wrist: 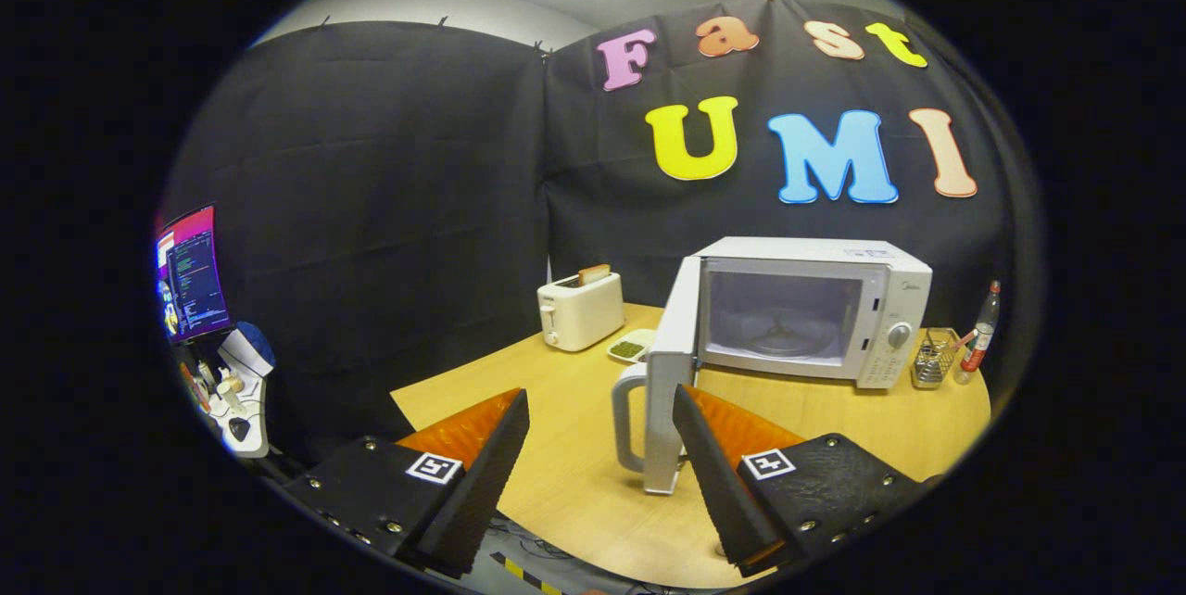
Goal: Open the microwave, put the food inside, and close the microwave door.
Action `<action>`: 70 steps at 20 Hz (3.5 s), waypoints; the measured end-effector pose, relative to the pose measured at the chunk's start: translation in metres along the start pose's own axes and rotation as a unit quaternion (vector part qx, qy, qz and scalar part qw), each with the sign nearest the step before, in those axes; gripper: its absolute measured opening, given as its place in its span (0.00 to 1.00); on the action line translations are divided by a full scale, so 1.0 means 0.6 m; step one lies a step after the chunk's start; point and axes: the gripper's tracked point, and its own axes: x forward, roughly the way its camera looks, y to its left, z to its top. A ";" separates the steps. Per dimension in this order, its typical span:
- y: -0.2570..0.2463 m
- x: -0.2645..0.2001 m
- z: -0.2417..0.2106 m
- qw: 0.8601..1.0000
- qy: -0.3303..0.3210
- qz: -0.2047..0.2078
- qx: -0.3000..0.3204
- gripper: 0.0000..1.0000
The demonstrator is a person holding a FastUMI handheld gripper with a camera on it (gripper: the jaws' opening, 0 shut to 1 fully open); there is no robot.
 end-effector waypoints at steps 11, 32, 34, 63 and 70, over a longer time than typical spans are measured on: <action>-0.241 -0.074 -0.086 0.986 0.045 -0.137 0.079 0.95; -0.307 -0.063 -0.286 0.928 0.164 -0.166 0.290 0.41; -0.302 -0.061 -0.280 0.922 0.159 -0.149 0.320 0.28; -0.349 0.115 -0.026 0.945 0.041 -0.112 0.306 0.05; -0.358 0.221 -0.002 0.943 0.028 -0.094 0.317 0.05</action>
